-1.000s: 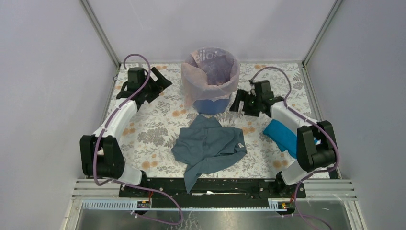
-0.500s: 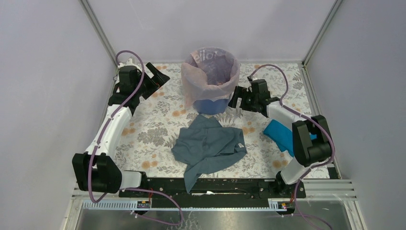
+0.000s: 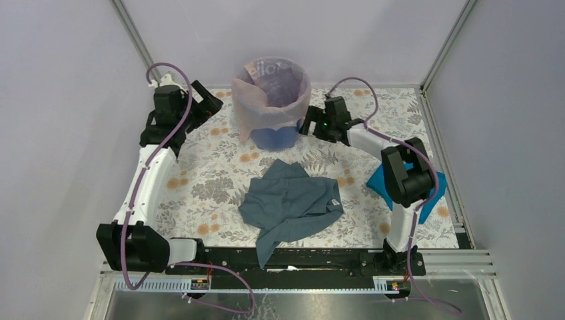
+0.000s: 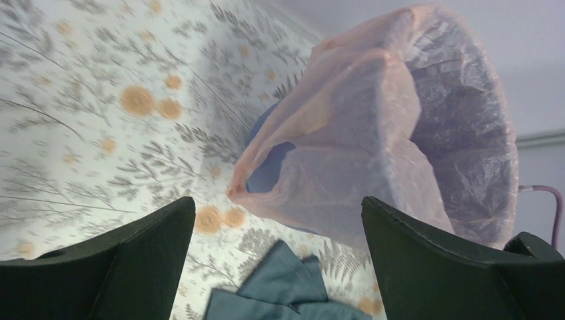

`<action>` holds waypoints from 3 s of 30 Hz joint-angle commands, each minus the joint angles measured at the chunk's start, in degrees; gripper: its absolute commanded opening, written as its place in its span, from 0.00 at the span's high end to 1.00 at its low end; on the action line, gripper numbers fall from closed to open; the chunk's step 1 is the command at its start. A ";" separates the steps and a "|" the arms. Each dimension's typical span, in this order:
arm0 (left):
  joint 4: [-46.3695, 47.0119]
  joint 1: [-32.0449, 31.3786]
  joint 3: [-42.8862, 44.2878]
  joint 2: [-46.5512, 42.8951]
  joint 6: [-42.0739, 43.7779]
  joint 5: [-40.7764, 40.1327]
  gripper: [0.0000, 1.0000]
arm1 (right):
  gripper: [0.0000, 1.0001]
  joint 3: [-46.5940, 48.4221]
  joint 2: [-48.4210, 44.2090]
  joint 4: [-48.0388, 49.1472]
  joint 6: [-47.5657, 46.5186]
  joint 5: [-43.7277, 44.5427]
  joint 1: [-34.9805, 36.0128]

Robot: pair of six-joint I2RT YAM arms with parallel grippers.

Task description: Put the trash bags into the trash bin

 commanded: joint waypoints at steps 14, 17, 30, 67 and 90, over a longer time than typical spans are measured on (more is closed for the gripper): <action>-2.49 4.37 5.96 -3.02 4.57 -7.06 0.01 | 0.00 56.88 36.33 -2.11 13.97 -0.97 15.06; -1.46 4.53 5.28 -2.51 4.44 -5.08 0.01 | 0.00 51.53 32.21 -0.10 12.49 -1.93 15.01; 13.42 -0.26 -1.83 -0.34 6.14 13.90 0.01 | 0.00 4.30 -8.53 -1.50 -3.43 1.67 10.80; 41.31 -20.31 26.67 49.82 40.39 -38.76 0.01 | 0.00 -30.06 -66.73 -15.95 -9.75 17.92 6.54; 21.89 -26.23 21.72 20.69 14.96 3.14 0.01 | 0.00 -12.26 -68.94 -33.10 -11.37 17.46 6.56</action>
